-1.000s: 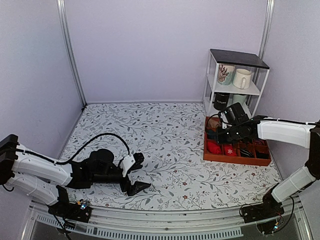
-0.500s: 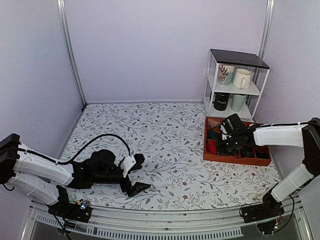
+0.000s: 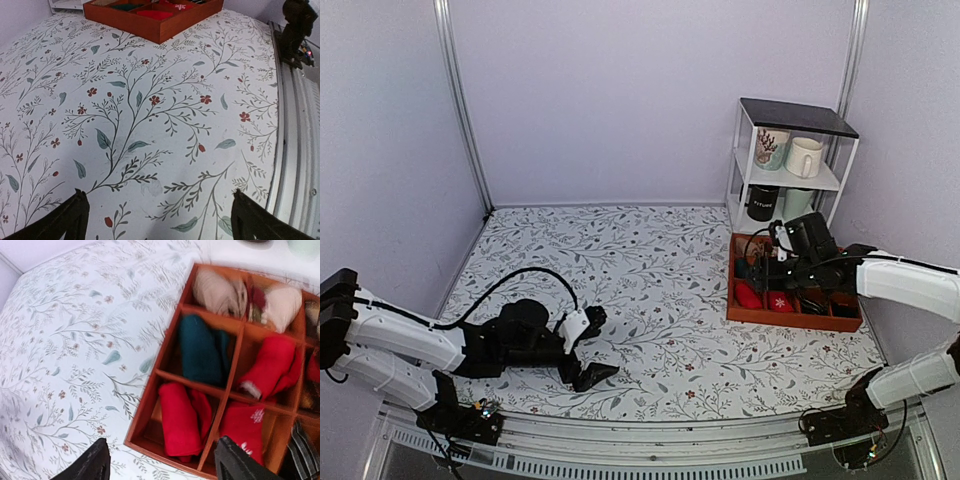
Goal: Roll the socks
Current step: Adjust the pair of socks at the center of the board, then reset both arms
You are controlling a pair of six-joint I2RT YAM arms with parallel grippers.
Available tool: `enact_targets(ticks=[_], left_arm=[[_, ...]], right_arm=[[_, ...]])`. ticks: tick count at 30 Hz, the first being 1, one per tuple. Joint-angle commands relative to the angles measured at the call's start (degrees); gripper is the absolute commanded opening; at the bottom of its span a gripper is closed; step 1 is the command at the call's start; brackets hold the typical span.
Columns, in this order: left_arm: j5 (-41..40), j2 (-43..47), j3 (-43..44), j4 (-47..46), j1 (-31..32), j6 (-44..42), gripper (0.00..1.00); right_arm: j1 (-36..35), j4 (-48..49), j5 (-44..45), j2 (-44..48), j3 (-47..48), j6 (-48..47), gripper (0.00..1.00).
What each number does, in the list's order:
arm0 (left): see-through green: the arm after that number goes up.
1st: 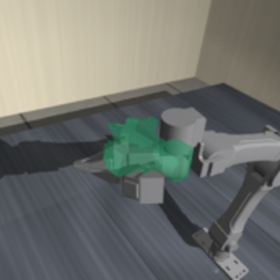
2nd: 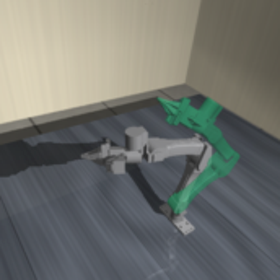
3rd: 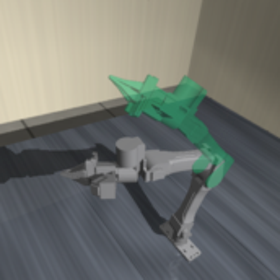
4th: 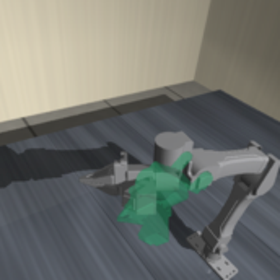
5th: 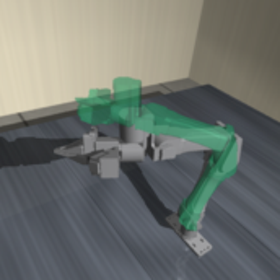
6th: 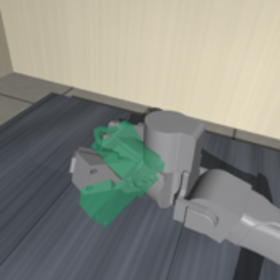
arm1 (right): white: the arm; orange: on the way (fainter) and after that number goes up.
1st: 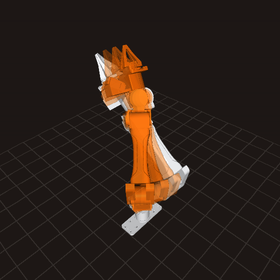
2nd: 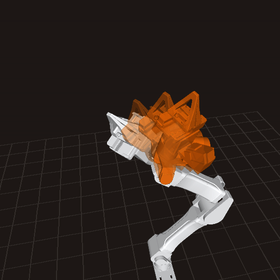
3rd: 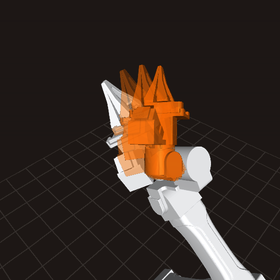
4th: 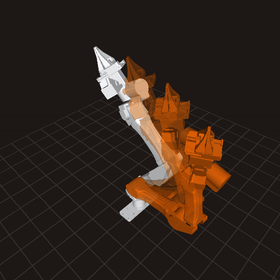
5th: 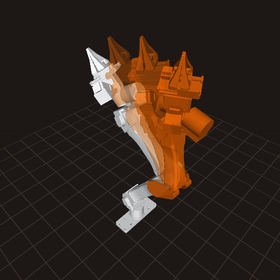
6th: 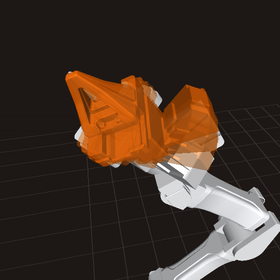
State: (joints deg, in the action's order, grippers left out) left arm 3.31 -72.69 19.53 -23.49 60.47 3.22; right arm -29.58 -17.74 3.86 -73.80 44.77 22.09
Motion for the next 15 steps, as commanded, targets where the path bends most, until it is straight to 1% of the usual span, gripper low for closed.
enact_targets(ticks=[1, 2, 3, 6, 11, 15], left_arm=[[-1.09, 1.03, 0.16, 0.36, -1.05, 0.85, 0.99], [-1.17, 1.12, 0.26, 0.52, -1.16, 1.09, 0.99], [-1.37, 1.33, 0.45, 0.52, -1.22, 1.35, 0.99], [-1.78, 1.98, 0.7, 0.51, -1.27, 2.19, 1.0], [-2.48, 3.0, 0.64, 0.6, -1.4, 3.34, 0.99], [-3.12, 4.19, 0.17, 0.76, -1.48, 4.24, 0.99]], right_arm=[[-0.02, -1.98, -2.78, 6.09, 2.65, -3.86, 0.81], [0.02, -1.29, -4.04, 6.99, 2.51, -4.92, 0.92], [0.04, -0.65, -4.27, 7.75, 2.23, -5.32, 0.99], [0.03, 0.63, -3.76, 9.12, 1.48, -3.52, 1.0], [0.0, 3.74, 1.04, 11.25, -1.82, 1.48, 1.0], [0.01, 5.43, 1.09, 12.97, -3.7, 0.19, 1.0]])
